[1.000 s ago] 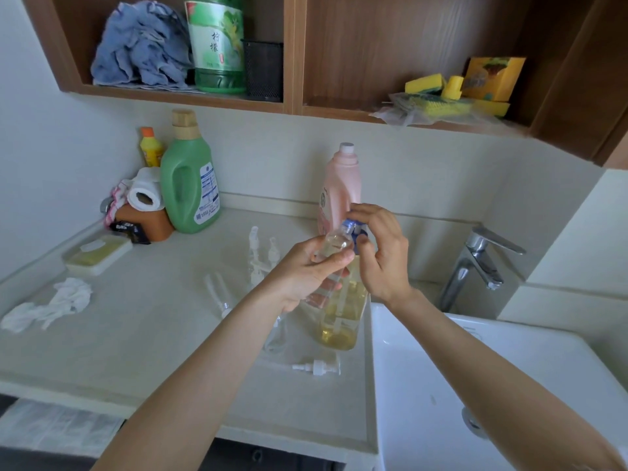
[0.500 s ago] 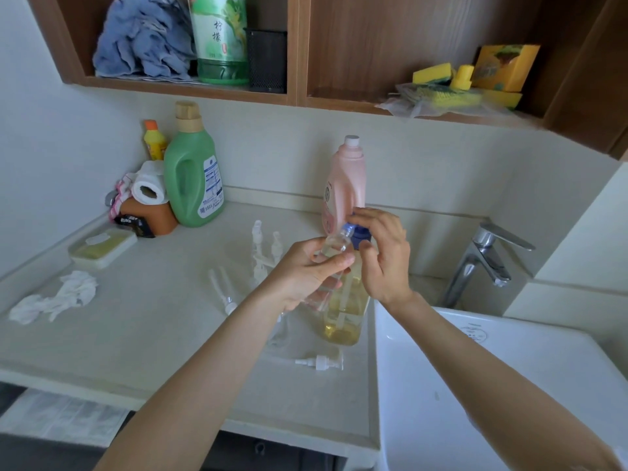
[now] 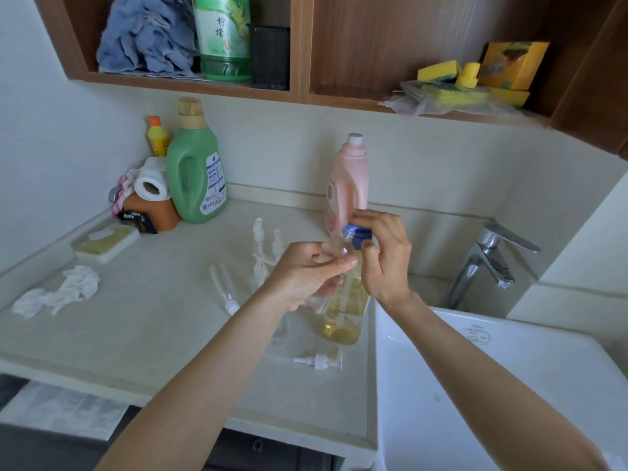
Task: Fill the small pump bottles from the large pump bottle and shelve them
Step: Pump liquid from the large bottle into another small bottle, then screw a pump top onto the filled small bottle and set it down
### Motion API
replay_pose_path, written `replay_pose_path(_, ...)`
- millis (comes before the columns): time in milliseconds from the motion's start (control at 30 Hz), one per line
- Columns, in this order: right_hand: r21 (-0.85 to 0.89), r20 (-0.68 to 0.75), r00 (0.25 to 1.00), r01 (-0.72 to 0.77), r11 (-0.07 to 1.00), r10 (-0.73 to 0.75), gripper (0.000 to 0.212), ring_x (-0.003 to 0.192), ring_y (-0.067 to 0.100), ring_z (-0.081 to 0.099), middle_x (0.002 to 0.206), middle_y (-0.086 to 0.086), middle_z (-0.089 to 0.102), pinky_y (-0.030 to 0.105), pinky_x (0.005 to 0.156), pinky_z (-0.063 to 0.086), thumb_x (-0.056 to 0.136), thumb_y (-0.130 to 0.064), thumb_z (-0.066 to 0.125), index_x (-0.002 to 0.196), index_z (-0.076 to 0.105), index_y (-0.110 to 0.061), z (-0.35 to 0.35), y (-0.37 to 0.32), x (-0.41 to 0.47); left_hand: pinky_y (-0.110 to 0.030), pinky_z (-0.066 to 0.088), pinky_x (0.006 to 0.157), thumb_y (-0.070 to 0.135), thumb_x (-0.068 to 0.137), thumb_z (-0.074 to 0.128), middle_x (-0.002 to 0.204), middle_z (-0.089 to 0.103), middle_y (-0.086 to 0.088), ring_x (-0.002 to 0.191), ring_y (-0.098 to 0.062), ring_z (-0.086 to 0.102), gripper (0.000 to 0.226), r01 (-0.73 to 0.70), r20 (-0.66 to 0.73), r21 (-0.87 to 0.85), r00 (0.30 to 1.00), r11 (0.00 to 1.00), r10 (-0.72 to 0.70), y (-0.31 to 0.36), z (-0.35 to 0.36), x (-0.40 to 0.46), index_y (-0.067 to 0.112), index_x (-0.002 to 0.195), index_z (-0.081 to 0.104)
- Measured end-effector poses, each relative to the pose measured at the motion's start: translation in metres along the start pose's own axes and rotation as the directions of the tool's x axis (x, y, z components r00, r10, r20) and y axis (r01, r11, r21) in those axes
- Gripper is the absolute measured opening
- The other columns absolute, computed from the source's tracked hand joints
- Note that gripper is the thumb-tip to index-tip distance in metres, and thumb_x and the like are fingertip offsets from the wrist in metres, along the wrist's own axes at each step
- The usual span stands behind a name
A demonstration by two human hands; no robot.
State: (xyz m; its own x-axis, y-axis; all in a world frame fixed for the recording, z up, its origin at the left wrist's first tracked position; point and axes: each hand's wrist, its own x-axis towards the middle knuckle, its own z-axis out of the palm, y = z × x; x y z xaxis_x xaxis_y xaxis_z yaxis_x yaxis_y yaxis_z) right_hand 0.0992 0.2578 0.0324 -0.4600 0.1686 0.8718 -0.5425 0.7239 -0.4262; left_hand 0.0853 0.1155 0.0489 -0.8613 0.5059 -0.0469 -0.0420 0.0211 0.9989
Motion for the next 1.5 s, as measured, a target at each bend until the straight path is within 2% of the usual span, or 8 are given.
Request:
replay_pose_path(300,-0.025,0.089,0.996,-0.005,1.0,0.007,0.038,0.09,0.02,0.056,0.097,0.001,0.069,0.016,0.085,0.038,0.076,-0.014,0.036,0.089,0.071,-0.006,-0.01,-0.009,0.02,-0.018,0.052,0.055,0.013,0.083,0.072,0.082,0.067,-0.003,0.07,-0.016,0.062,0.005,-0.047,-0.037,-0.028,0.998,0.999,0.046,0.007,0.002,-0.001,0.016,0.086,0.069)
replay_pose_path(567,0.045,0.088,0.992,-0.098,0.994,0.094,0.035,0.093,0.013,0.06,0.093,-0.019,0.064,0.016,0.085,0.042,0.077,-0.008,0.043,0.101,0.068,-0.01,-0.027,-0.032,0.02,-0.027,0.05,0.069,0.01,0.085,0.068,0.086,0.068,-0.005,0.079,-0.017,0.062,0.01,-0.161,-0.003,0.014,0.987,0.987,0.161,0.001,-0.004,-0.017,0.015,0.093,0.066)
replay_pose_path(800,0.126,0.14,0.974,-0.193,0.973,0.175,0.028,0.087,-0.002,0.06,0.094,-0.011,0.065,0.013,0.08,0.043,0.082,-0.004,0.046,0.099,0.069,-0.006,-0.017,-0.043,-0.043,-0.02,0.048,0.078,0.022,0.078,0.071,0.084,0.068,0.011,0.085,-0.007,0.063,0.021,-0.326,0.013,0.086,0.945,0.941,0.326,-0.015,-0.045,-0.061,0.017,0.097,0.063)
replay_pose_path(900,0.019,0.444,0.863,-0.281,0.96,0.243,0.023,0.084,-0.002,0.062,0.092,-0.007,0.069,0.015,0.078,0.046,0.084,0.0,0.056,0.098,0.07,-0.009,-0.009,-0.031,-0.077,-0.026,0.046,0.08,0.029,0.072,0.076,0.088,0.065,0.004,0.086,-0.01,0.06,0.033,-0.311,-0.036,0.156,0.947,0.937,0.321,-0.026,-0.065,-0.074,0.016,0.1,0.066)
replay_pose_path(1000,-0.325,0.717,0.583,-0.205,0.923,0.382,0.029,0.108,0.015,0.061,0.118,0.001,0.067,0.03,0.095,0.047,0.088,-0.012,0.064,0.117,0.067,-0.014,0.001,-0.016,-0.105,-0.037,0.044,0.083,0.045,0.064,0.079,0.093,0.059,-0.008,0.087,-0.022,0.053,0.046,-0.257,-0.064,0.224,0.959,0.94,0.277,-0.045,-0.081,-0.086,0.024,0.104,0.069)
replay_pose_path(1200,-0.5,0.78,0.385,-0.088,0.861,0.493,0.042,0.119,0.023,0.055,0.129,-0.001,0.06,0.037,0.096,0.046,0.091,-0.023,0.062,0.132,0.055,-0.022,0.008,-0.012,-0.13,-0.044,0.048,0.081,0.047,0.065,0.075,0.089,0.068,-0.004,0.083,-0.022,0.058,0.034,-0.095,-0.13,0.277,0.982,0.956,0.135,-0.096,-0.088,-0.105,0.036,0.096,0.068)
replay_pose_path(1333,-0.494,0.757,0.421,-0.133,0.859,0.5,0.039,0.107,0.022,0.059,0.12,0.001,0.063,0.034,0.09,0.047,0.092,-0.024,0.062,0.13,0.056,-0.02,0.005,-0.016,-0.134,-0.035,0.049,0.088,0.018,0.079,0.076,0.094,0.071,0.013,0.093,-0.01,0.065,0.035,-0.049,-0.141,0.196,0.987,0.979,0.078,-0.12,-0.086,-0.108,0.022,0.112,0.063)
replay_pose_path(1500,-0.301,0.594,0.635,-0.394,0.869,0.494,0.026,0.073,0.003,0.059,0.088,-0.013,0.063,0.01,0.071,0.043,0.079,-0.023,0.078,0.098,0.061,-0.024,-0.02,-0.043,-0.092,-0.029,0.051,0.087,0.006,0.083,0.071,0.107,0.071,0.008,0.1,-0.01,0.067,0.038,-0.048,-0.135,0.144,0.989,0.988,0.067,-0.128,-0.083,-0.105,0.026,0.112,0.06)
